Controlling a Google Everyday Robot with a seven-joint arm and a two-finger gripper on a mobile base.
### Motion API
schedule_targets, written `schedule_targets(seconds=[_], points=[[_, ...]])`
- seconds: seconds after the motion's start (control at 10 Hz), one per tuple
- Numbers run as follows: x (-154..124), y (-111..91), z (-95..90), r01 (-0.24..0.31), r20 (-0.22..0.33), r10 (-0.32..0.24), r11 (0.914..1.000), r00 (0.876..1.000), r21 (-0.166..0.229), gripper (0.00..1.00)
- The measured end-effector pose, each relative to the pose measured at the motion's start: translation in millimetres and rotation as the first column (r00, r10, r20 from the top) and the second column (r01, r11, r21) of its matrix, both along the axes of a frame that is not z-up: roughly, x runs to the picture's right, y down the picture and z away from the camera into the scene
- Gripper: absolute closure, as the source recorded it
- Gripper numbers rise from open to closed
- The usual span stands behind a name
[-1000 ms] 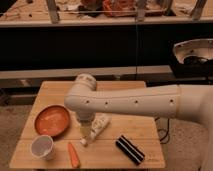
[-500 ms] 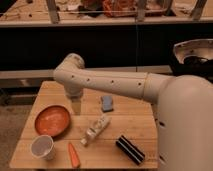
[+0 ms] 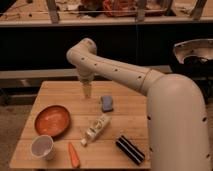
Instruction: Move the arm in a circular motion
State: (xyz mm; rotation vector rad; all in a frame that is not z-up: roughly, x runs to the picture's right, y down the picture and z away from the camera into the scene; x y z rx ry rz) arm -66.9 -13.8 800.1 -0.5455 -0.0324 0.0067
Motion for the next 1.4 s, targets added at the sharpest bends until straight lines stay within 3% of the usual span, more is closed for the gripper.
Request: schedule_targets(seconds=[0.3,0.4,0.6,0.8,1.0,1.1,1.2,1.4], points=[[71,-5,-5.5,-0.062,-0.074,0.061,0.9981,0.995,-0.002,0.20],[106,-1,-12.6,-0.089,-0.112,0.088,0.9960,0.990,-0.003,0.20],[147,9,-26.3,-0.129,-0.160,0.127,0.9916,0.979,-0.005,0.20],[207,36,-54.9,-0.200,-0.224,0.196,0.9798,0.955,0.005,0.20],[243,63,-81.1,-0.250,-0.265,0.245,0.9681,0.933,0.013,0.20],[267,89,-104.3,-0.276,-0.295,0.271,0.9607,0.916,0.023,0.20],[276,104,-119.3,-0.287,-0.305,0.282,0.9575,0.910,0.028,0.20],[282,130,-144.5,-0.281,-0.308,0.278,0.9592,0.910,0.036,0.20]])
